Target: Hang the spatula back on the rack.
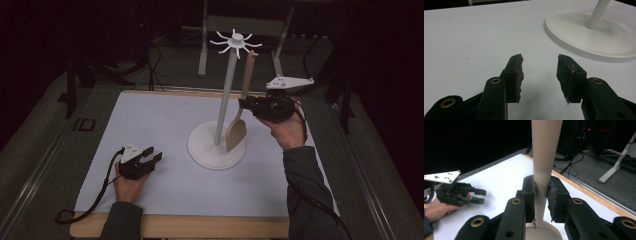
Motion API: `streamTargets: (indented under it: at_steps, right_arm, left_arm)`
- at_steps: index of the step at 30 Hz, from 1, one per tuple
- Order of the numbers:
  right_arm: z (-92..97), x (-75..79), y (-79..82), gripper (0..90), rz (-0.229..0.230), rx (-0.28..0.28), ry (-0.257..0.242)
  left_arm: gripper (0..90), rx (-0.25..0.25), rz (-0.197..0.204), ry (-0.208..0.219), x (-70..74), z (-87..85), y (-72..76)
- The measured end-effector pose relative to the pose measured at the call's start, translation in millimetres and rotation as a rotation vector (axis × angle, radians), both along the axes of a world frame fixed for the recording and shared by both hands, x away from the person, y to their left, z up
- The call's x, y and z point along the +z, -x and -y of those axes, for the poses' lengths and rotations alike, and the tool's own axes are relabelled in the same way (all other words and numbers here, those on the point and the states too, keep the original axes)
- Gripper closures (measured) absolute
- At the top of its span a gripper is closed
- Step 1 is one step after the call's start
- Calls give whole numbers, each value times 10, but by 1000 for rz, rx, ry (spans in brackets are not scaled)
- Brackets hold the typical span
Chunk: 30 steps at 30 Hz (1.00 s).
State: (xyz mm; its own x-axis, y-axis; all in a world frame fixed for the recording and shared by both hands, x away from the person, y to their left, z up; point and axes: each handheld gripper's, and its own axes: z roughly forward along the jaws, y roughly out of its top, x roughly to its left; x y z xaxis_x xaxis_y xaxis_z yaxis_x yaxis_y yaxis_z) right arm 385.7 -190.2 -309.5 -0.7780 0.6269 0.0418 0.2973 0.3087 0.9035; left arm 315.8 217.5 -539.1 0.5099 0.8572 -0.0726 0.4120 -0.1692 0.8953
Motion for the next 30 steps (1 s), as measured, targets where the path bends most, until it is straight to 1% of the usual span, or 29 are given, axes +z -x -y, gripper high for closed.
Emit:
streamTargets:
  at_steps: [1, 5, 12, 24, 27, 30]
  right_arm:
    - [8, -1, 2, 731, 1, 1, -6]
    - [29, -16, 17, 700, 1, 1, -2]
    - [74, -85, 38, 673, -6, -2, -11]
    - [171, -152, 99, 589, -1, -11, -4]
    - [210, -183, 126, 559, -1, -13, -12]
    - [228, -210, 140, 548, 2, -15, -3]
  left_arm:
    - [557, 0, 0, -1, 0, 0, 0]
    - [557, 0, 0, -1, 0, 0, 0]
    - [556, 1, 1, -1, 0, -1, -1]
    - [555, 2, 1, 0, -1, -1, -2]
    - [555, 2, -1, 2, -1, -1, -3]
    - [555, 2, -1, 2, -1, -1, -4]
